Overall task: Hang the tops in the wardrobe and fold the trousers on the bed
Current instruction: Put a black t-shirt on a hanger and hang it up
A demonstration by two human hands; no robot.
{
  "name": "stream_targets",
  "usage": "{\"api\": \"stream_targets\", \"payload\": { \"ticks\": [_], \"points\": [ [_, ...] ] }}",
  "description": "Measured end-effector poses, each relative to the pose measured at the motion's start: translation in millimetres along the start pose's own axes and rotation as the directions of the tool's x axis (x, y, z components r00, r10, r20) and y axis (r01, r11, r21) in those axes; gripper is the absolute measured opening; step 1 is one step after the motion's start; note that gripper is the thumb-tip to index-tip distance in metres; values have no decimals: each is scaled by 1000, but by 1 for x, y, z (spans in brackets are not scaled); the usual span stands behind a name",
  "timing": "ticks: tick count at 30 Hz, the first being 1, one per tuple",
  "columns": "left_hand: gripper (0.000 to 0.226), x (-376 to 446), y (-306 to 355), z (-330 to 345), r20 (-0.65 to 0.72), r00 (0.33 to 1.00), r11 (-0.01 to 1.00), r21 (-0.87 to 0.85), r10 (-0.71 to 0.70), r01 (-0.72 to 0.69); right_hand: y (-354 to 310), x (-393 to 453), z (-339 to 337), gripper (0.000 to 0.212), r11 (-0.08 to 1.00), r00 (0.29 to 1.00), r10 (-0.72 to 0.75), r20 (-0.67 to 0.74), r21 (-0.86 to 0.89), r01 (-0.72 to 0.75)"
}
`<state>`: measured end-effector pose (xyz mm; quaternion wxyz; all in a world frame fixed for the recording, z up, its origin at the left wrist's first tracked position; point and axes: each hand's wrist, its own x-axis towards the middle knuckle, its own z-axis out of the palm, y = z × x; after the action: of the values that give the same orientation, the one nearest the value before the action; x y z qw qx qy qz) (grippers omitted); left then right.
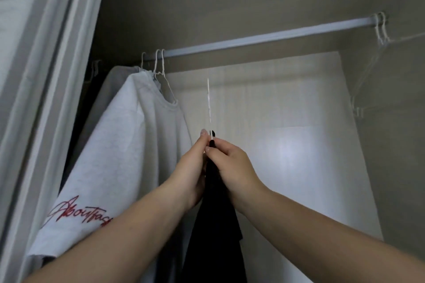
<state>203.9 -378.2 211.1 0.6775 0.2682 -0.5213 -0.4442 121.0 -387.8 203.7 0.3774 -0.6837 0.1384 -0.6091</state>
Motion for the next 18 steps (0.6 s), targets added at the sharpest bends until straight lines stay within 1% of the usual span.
{"api": "stream_targets", "payload": {
  "ticks": [4, 5, 7, 10, 12, 14, 16, 18],
  "points": [
    [42, -4, 40, 7, -46, 993, 994, -3, 105, -105, -20, 45, 25, 18, 995, 995, -99, 11, -1, 100],
    [41, -4, 52, 7, -78, 987, 990, 19, 142, -141, -27, 57, 33, 18, 993, 993, -120, 10, 4, 120],
    [39, -4, 77, 7, -133, 963, 971, 80, 235, -226, -41, 81, 50, 17, 987, 988, -157, 13, 28, 156],
    [35, 0, 111, 5, -137, 912, 907, 235, 387, -349, -63, 114, 72, 17, 984, 986, -168, 20, 60, 166],
    [29, 6, 128, 3, -138, 877, 855, 335, 460, -396, -76, 134, 82, 20, 986, 988, -152, -2, 73, 152],
    [24, 7, 137, -4, -130, 851, 819, 379, 508, -431, -85, 150, 90, 24, 985, 988, -153, -24, 72, 154],
    [21, 7, 141, -17, -135, 826, 789, 414, 547, -454, -90, 162, 99, 14, 981, 982, -185, -33, 52, 186],
    [20, 9, 141, -24, -136, 807, 774, 411, 574, -482, -91, 171, 105, 8, 981, 980, -191, -54, 11, 192]
  ]
}}
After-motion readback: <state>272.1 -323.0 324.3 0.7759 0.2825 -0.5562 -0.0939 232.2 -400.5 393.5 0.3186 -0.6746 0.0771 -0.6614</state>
